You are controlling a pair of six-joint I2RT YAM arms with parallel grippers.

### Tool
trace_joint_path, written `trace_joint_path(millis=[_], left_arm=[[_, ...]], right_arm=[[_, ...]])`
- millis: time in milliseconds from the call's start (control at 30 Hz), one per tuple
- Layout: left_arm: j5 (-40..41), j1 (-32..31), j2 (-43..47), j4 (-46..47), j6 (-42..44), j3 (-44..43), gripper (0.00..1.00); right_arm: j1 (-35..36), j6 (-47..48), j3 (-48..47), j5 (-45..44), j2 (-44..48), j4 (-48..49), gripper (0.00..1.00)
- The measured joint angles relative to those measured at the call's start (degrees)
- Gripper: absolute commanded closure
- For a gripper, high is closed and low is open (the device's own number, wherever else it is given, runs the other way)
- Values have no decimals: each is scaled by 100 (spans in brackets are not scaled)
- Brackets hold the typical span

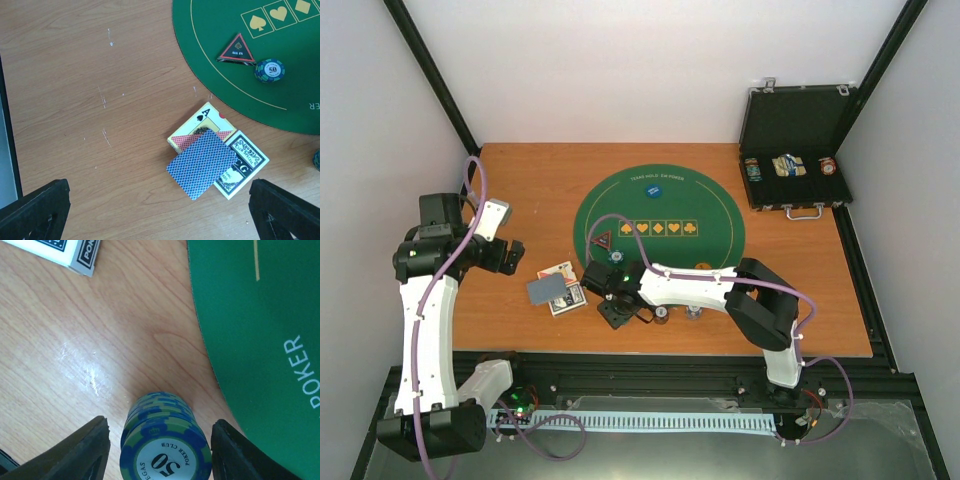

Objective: Distribute texas hold em gaming equipment

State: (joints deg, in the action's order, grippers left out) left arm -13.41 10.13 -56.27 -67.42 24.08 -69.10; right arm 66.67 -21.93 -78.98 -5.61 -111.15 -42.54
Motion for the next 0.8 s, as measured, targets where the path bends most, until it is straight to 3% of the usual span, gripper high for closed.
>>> trace_joint_path(millis=[467,800], left_arm=[[-2,0,37,-4,0,-7,0],[-7,0,37,-17,0,-37,0]], right_arm=[[2,-7,2,-66,-2,35,77],[-205,107,-326,-107,111,-310,79]])
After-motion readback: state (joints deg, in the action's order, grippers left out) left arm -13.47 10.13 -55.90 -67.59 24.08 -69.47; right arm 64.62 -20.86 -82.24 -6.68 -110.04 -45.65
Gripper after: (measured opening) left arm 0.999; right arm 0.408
